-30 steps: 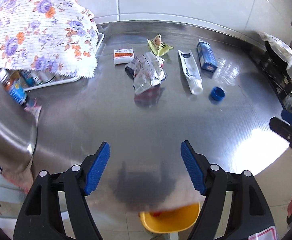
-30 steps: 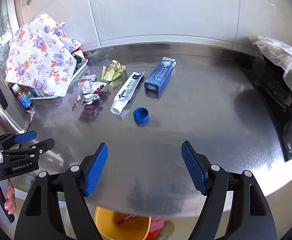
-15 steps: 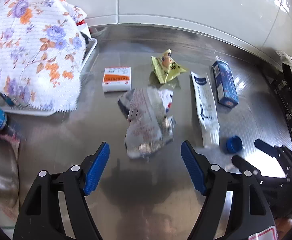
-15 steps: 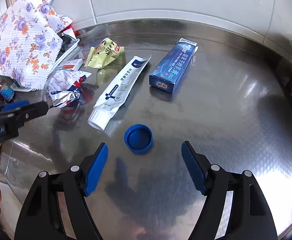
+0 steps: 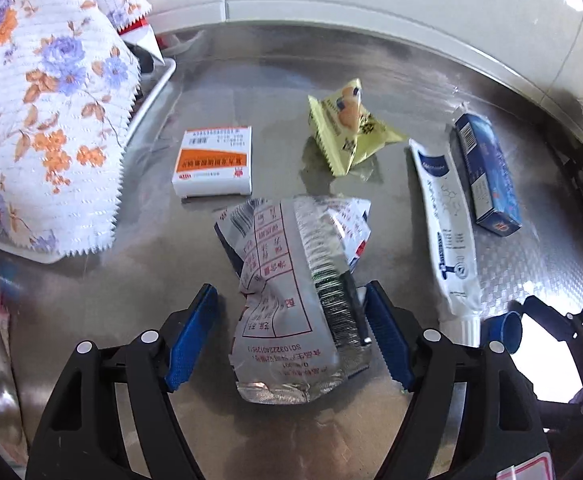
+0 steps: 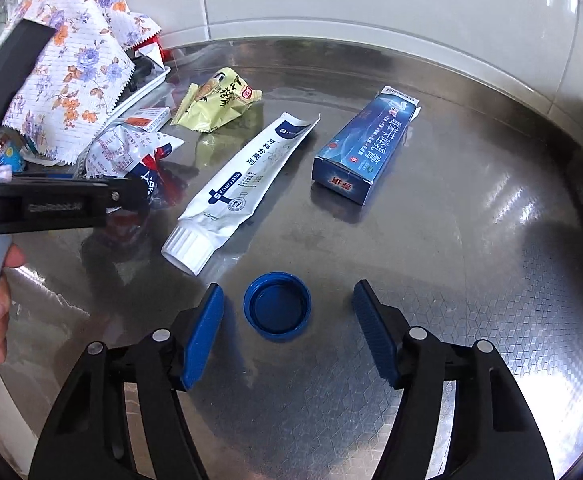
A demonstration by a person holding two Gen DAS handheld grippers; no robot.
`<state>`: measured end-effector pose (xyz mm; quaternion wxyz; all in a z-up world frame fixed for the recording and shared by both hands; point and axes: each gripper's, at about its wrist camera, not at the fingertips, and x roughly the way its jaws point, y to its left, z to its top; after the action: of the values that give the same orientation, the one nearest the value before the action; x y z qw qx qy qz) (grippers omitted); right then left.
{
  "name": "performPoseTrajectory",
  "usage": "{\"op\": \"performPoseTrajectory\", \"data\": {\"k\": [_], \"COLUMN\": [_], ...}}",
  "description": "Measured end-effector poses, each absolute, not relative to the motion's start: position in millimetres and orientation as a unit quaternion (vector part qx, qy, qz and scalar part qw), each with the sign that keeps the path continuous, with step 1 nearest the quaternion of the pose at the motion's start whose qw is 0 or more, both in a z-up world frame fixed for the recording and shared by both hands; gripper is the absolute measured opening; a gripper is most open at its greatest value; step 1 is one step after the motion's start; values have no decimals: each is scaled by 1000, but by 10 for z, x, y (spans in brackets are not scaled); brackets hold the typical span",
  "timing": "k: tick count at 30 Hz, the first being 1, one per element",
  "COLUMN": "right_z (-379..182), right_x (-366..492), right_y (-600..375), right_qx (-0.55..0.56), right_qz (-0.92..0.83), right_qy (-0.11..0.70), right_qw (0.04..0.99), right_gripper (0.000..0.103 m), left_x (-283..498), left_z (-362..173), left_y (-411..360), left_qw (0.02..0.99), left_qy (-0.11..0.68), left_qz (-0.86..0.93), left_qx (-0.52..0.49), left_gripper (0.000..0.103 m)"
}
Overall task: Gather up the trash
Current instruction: 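Grasp the foil snack wrapper with the left tool while the right tool grasps the blue cap, then carry the foil wrapper and blue cap down over the yellow bin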
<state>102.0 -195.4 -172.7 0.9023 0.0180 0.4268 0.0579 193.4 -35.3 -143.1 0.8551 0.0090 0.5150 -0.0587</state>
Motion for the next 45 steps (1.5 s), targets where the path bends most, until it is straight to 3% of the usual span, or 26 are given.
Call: {"op": "performPoseTrajectory", "data": {"k": [5, 8, 9, 16, 30, 45], "right_z": [-1724, -1702, -1702, -1680, -1471, -1242], "right_x": [984, 974, 976, 940, 688, -205], "right_y": [-1949, -1948, -1941, -1950, -1956, -1786], "right_qx": [19, 21, 21, 28, 46, 60], "right_qz": [61, 65, 64, 69, 68, 33], "right_qy": [420, 421, 422, 420, 409, 386], "right_qw": [905, 904, 904, 904, 909, 920], "right_gripper": [59, 32, 32, 32, 32, 32], "left_x": [1928, 1941, 1948, 1905, 1407, 489], "left_z": [-1463, -1458, -1448, -1394, -1106, -904], "left_y": [-414, -415, -421, -362, -232, -87], "left_qw": [861, 864, 864, 866, 878, 881], "left_qy": [504, 498, 497, 493, 469, 451], "left_qz": [-51, -61, -69, -80, -92, -130], "left_qx": [37, 40, 40, 27, 25, 59], "left_gripper": [75, 62, 57, 50, 48, 48]}}
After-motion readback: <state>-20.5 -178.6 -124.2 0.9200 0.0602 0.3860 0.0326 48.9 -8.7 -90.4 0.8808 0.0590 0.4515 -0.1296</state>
